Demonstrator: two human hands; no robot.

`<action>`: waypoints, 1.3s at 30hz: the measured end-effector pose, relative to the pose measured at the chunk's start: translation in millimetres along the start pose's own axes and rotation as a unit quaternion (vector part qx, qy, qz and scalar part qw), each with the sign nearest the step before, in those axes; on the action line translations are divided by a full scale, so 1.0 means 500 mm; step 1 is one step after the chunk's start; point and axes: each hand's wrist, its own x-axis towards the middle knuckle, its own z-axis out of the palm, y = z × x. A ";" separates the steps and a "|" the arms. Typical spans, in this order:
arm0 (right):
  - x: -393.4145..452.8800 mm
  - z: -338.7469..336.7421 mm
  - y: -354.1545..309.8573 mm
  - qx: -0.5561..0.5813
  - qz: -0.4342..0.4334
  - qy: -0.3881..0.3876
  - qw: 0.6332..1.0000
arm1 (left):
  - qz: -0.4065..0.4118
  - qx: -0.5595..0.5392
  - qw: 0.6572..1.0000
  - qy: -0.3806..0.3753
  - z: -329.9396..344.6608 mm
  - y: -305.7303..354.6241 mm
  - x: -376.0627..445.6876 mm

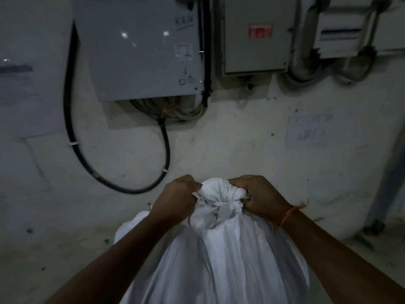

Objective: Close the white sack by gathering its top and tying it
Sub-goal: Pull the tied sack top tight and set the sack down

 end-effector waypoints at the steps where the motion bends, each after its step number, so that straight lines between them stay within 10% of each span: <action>1: -0.011 -0.032 0.029 0.006 0.000 0.005 1.000 | -0.002 0.009 1.000 0.003 0.012 0.036 0.030; 25: -0.249 -0.621 0.781 -0.063 0.074 -0.004 0.995 | 0.088 -0.096 0.991 0.017 0.469 0.629 0.700; 39: -0.298 -0.755 1.069 -0.016 -0.019 0.002 1.000 | -0.031 -0.030 0.999 0.008 0.591 0.860 0.851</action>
